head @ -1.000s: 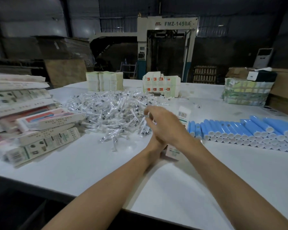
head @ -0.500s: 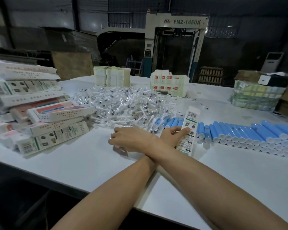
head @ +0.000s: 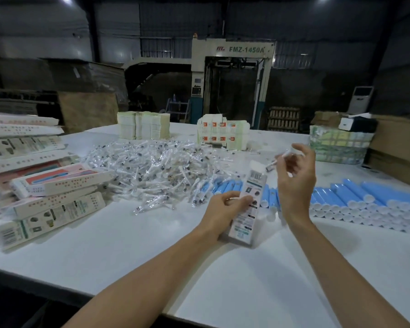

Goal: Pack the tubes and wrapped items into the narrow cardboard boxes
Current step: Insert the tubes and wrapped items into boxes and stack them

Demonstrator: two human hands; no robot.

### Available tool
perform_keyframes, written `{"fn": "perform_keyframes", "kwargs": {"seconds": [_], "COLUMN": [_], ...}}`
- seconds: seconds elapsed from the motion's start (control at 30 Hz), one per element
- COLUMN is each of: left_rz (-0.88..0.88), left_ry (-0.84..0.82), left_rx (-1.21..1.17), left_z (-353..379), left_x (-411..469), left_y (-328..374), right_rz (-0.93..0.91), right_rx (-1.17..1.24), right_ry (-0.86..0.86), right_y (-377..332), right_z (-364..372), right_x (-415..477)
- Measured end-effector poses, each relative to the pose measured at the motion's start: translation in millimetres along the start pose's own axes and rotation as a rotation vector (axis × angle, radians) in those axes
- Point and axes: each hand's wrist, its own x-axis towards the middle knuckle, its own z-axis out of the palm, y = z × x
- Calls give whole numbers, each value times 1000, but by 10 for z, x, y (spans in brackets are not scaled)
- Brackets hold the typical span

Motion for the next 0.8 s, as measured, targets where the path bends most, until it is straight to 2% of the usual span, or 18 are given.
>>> {"fn": "perform_keyframes", "kwargs": {"seconds": [0.1,0.23,0.63,0.8], "left_rz": [24,35,108,132], "left_ry": [25,12,-69,-38], "left_rx": [10,17,42,26], "left_z": [-37,-10,10,-3], "left_x": [0,0,18,19], "left_y": [-27,-9,-57,-60], "right_rz": [138,178,212,145], "right_rx": [125,230,52,-85], "right_ry": [124,113,-223,-380], "right_y": [164,167,226,258], "right_z": [-218,-185,-145,-61], "right_x": [214,248,216,128]}}
